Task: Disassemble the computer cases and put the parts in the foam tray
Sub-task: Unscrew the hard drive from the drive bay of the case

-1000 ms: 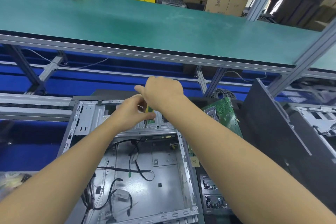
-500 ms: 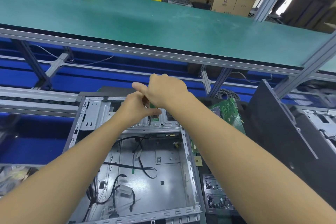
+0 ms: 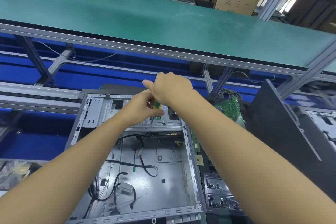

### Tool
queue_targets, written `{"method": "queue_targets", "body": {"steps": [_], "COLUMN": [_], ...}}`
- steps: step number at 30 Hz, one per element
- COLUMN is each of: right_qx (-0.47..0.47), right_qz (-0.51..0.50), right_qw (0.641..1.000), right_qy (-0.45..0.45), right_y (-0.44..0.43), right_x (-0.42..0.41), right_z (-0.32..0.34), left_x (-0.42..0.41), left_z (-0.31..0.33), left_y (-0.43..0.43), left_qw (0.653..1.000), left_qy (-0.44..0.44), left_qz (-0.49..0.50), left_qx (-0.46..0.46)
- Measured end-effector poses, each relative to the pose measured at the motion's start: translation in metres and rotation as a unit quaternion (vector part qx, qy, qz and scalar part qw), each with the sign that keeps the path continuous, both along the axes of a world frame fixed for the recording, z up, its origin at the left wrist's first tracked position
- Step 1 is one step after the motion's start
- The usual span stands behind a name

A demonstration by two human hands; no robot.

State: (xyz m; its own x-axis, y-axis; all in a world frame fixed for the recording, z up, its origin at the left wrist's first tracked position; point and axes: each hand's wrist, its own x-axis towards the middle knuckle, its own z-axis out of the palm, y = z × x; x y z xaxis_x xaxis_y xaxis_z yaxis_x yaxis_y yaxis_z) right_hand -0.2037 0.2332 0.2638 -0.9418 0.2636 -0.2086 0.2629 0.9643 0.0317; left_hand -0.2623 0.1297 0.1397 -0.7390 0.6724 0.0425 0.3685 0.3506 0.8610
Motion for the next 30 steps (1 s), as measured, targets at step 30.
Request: {"method": "queue_targets", "body": {"steps": [30], "right_qx": [-0.067], "right_qz": [-0.024], "right_qw": [0.997], "right_qy": [-0.001], "right_y": [-0.005], "right_x": [-0.005], "right_z": [0.001], "left_x": [0.0], "left_z": [0.025], "left_y": [0.002], "left_qw": [0.997], "left_qy": [-0.035], "left_qz": [-0.038], "left_qx": [-0.051]}}
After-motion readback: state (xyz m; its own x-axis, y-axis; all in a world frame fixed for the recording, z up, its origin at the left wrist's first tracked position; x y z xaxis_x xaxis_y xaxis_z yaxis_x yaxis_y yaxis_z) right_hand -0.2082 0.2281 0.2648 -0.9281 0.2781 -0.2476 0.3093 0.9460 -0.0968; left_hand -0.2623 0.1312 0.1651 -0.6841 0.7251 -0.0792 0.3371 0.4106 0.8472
